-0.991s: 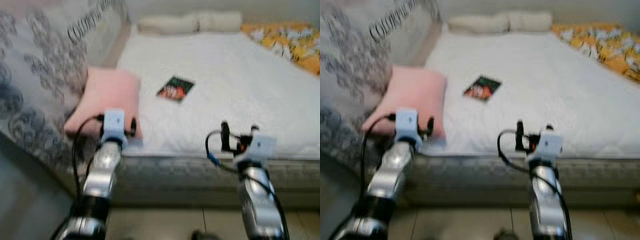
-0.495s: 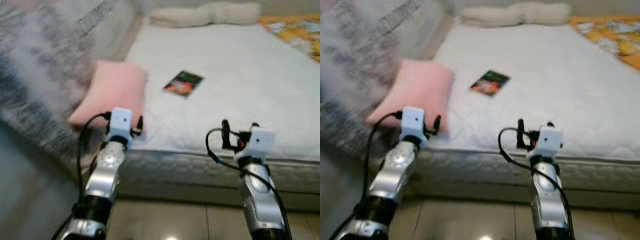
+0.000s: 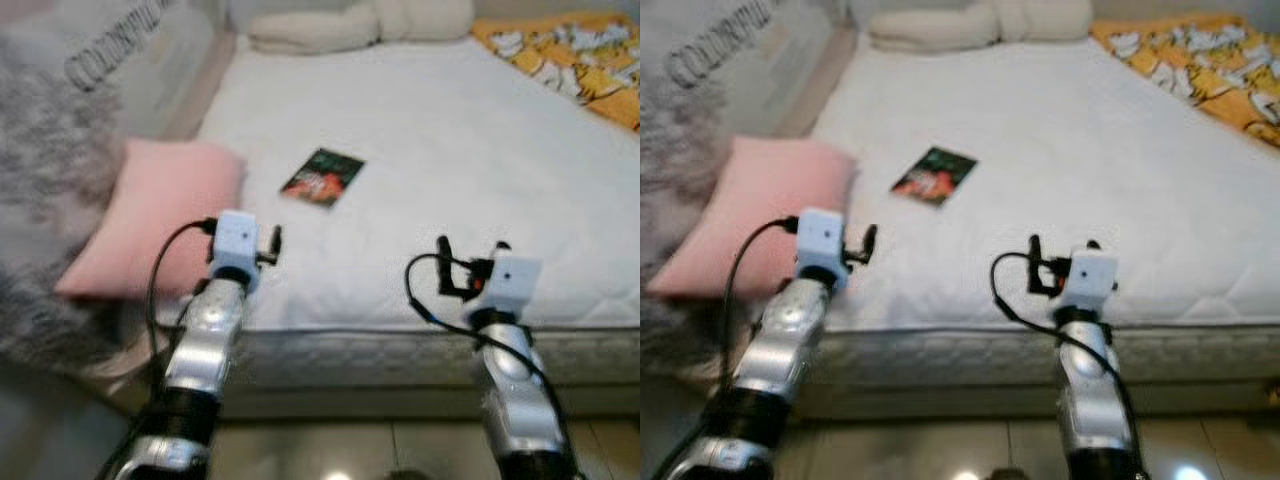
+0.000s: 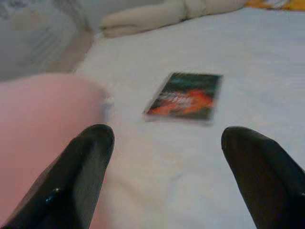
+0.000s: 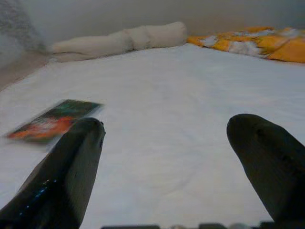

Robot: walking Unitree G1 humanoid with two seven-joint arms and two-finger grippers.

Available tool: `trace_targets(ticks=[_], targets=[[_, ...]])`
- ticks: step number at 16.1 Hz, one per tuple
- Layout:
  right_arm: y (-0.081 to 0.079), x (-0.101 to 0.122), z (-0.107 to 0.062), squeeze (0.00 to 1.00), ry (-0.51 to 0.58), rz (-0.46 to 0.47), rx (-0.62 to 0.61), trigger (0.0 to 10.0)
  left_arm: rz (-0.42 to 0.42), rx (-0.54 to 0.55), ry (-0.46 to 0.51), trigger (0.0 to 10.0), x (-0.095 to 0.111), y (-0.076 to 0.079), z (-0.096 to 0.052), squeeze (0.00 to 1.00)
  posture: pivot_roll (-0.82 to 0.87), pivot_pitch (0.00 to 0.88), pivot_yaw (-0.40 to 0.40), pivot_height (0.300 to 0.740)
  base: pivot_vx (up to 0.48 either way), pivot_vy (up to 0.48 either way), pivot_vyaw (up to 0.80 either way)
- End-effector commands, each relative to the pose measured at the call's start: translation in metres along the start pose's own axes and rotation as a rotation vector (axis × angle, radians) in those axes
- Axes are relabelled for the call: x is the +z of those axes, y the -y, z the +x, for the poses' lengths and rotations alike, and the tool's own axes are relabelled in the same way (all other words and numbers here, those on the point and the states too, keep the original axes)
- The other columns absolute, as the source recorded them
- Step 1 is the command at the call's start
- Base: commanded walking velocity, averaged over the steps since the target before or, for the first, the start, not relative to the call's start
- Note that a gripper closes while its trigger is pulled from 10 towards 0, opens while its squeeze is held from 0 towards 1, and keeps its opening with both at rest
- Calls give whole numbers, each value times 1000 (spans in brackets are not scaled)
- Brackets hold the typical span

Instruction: Clean up the room

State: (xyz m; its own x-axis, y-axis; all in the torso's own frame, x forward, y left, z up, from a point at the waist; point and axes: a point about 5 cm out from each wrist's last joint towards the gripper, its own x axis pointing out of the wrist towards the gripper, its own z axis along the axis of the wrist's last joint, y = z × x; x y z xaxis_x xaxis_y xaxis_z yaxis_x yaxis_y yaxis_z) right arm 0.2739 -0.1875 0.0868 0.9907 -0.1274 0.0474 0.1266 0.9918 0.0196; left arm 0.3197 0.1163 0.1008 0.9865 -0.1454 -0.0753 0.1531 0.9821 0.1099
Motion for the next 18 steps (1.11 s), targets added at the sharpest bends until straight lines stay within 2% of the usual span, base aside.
trace_targets(ticks=[1, 2, 4, 5, 6, 10, 15, 18], targets=[[-5, 7, 4, 0, 33, 4, 9, 10000, 22, 20, 18, 10000, 4, -8, 0, 0, -109, 0, 52, 740, 442, 0, 0], [-5, 8, 4, 0, 39, 8, 10, 10000, 16, 21, 26, 10000, 5, -7, 0, 0, -111, 0, 52, 740, 469, 0, 0], [-4, 15, 3, 0, 86, 88, -3, 10000, -49, 78, 39, 10000, 8, -13, 1, 0, -114, 0, 47, 740, 480, 0, 0], [-1, 16, 1, 0, 97, 105, -14, 10000, -119, 119, 28, 10000, 7, -18, 3, 0, -113, 0, 45, 740, 480, 0, 0], [1, 15, 1, 0, 97, 99, -22, 10000, -125, 146, 14, 10000, 7, -20, 6, 0, -114, 0, 43, 740, 480, 0, 0], [0, 19, 7, 0, 109, 95, -9, 10000, -131, 126, 45, 10000, 15, -8, 7, 0, -115, 0, 42, 740, 480, 0, 0], [2, 20, 11, 0, 106, 96, -4, 10000, -130, 133, 54, 10000, 16, -8, 6, 0, -109, 0, 40, 740, 480, 0, 0], [8, 27, 25, 0, 111, 83, -29, 10000, -118, 162, 55, 10000, 17, -12, 6, 0, -96, 0, 35, 740, 160, 0, 0]])
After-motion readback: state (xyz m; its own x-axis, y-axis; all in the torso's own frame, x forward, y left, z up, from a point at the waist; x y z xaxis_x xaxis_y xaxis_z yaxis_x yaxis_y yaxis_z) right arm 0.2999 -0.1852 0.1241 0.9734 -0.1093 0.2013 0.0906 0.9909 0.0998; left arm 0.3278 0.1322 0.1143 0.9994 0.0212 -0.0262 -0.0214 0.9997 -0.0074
